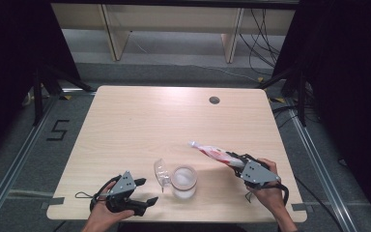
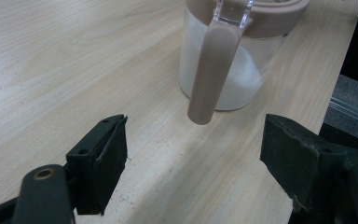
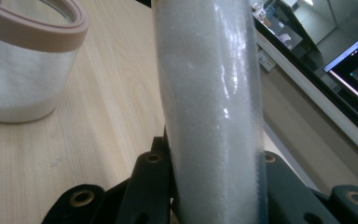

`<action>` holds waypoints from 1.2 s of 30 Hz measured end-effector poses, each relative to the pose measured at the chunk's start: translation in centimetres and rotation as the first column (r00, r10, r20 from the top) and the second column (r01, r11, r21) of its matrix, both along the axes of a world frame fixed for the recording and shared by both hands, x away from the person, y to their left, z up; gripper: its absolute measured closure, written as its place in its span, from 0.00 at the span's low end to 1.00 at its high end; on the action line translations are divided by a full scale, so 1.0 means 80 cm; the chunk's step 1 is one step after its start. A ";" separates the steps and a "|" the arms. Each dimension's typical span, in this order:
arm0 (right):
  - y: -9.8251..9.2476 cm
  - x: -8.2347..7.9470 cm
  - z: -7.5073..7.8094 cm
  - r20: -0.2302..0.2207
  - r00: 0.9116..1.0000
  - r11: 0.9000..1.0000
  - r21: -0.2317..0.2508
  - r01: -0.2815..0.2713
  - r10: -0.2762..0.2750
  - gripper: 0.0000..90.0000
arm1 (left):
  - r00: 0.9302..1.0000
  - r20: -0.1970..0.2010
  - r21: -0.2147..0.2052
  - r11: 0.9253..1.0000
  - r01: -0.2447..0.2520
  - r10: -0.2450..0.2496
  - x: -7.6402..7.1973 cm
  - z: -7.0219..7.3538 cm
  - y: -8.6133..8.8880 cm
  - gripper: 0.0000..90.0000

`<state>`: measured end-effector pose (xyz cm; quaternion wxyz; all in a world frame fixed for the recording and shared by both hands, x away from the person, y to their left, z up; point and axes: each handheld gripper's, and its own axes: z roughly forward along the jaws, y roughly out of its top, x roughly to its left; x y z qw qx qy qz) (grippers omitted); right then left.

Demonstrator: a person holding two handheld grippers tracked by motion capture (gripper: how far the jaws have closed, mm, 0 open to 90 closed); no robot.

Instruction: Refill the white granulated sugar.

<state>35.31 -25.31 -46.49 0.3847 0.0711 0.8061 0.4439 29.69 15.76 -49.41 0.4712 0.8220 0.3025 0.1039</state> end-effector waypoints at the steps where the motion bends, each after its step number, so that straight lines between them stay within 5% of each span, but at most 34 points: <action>1: -0.001 0.001 -0.002 -0.028 1.000 1.000 0.021 0.001 0.000 0.85 | 1.000 0.001 -0.004 1.000 0.002 -0.002 0.000 0.000 0.000 0.25; 3: -0.002 0.005 -0.007 -0.052 0.999 0.997 0.083 0.007 -0.003 0.85 | 1.000 0.002 -0.009 1.000 -0.001 0.001 0.001 0.001 0.001 0.25; 10: -0.006 0.016 -0.016 -0.114 0.993 0.986 0.163 0.021 -0.003 0.86 | 1.000 0.002 -0.002 1.000 0.002 -0.002 -0.001 0.001 0.001 0.25; 22: -0.014 0.021 -0.023 -0.157 0.987 0.981 0.184 0.066 -0.037 0.85 | 1.000 0.009 -0.025 1.000 -0.005 0.005 -0.001 0.005 0.003 0.25; 26: -0.018 0.017 -0.024 -0.215 0.975 0.973 0.207 0.103 -0.057 0.85 | 1.000 0.007 -0.021 1.000 -0.001 0.001 0.000 0.005 0.003 0.25; 36: -0.036 0.010 -0.020 -0.234 0.966 0.961 0.227 0.160 -0.105 0.84 | 1.000 0.005 -0.015 1.000 -0.007 0.007 -0.002 0.005 0.002 0.25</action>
